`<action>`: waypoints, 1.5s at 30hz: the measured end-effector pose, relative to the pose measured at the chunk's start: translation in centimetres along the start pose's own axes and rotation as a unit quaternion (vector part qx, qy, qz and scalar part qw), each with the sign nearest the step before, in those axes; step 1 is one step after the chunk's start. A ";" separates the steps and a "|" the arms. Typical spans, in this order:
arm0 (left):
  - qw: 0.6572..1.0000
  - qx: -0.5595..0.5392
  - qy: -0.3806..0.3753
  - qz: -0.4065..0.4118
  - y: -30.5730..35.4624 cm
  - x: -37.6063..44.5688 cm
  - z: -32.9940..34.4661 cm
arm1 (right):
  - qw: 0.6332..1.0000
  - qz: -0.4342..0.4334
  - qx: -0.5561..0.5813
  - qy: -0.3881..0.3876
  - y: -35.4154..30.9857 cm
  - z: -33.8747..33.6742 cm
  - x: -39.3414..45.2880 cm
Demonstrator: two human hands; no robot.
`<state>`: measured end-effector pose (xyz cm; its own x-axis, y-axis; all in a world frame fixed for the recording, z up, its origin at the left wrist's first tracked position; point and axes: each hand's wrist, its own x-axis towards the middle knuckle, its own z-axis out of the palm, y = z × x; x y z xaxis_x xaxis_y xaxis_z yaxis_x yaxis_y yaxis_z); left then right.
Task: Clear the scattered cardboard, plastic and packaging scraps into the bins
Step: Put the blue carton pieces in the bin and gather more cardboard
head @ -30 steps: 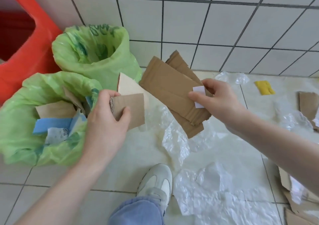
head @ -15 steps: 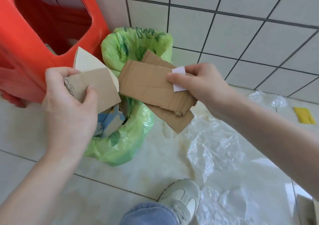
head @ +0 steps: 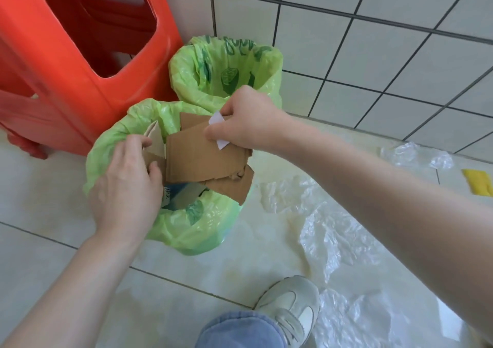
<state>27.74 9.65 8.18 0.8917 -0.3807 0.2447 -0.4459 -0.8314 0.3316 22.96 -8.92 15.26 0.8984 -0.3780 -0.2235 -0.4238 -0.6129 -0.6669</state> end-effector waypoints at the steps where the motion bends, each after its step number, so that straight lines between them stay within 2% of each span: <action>1: 1.000 0.000 -0.008 -0.001 -0.1 0.0 0.1 | 1.000 -0.004 -0.016 -0.008 -0.4 0.4 0.5; 4: 0.999 -0.043 -0.026 -0.015 -0.1 0.0 0.5 | 0.999 -0.013 -0.038 -0.023 -1.5 2.5 2.0; 7: 0.979 -0.181 -0.059 -0.073 0.0 0.6 0.3 | 0.998 -0.005 -0.057 -0.020 -1.4 5.0 3.1; 8: 0.974 -0.197 -0.075 -0.085 -0.2 0.8 0.1 | 0.998 -0.003 -0.067 -0.014 -1.2 5.5 3.2; 12: 0.984 -0.109 -0.126 -0.061 -0.5 0.8 0.0 | 0.995 -0.025 -0.093 0.023 -0.6 5.5 2.8; 15: 0.986 -0.058 -0.143 -0.054 0.0 0.4 0.1 | 0.996 -0.035 -0.052 0.057 0.2 4.7 2.4; 19: 0.993 -0.060 -0.101 -0.028 0.5 0.6 -0.5 | 0.996 -0.033 0.030 0.072 1.6 3.2 1.0; 24: 0.987 -0.159 -0.019 0.015 4.1 0.4 -2.3 | 0.990 0.007 0.097 0.098 4.4 1.2 -1.1; 30: 0.966 -0.234 -0.018 0.110 10.1 -1.8 -1.8 | 0.985 0.048 0.132 0.102 9.5 -1.4 -5.4; 34: 0.946 -0.257 -0.084 0.178 13.9 -4.8 0.6 | 0.978 0.083 0.160 0.103 14.1 -3.3 -10.0; 39: 0.910 -0.266 -0.203 0.247 17.9 -9.9 4.6 | 0.967 0.156 0.167 0.112 21.2 -4.9 -17.2; 45: 0.835 -0.217 -0.364 0.351 22.9 -17.6 9.2 | 0.930 0.276 0.192 0.149 30.6 -3.7 -28.0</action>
<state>2.57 -6.45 3.10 0.1391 -0.9891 -0.0491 -0.7227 -0.1352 0.6778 -15.59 -19.67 3.68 0.4598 -0.7722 -0.4385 -0.6876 0.0029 -0.7260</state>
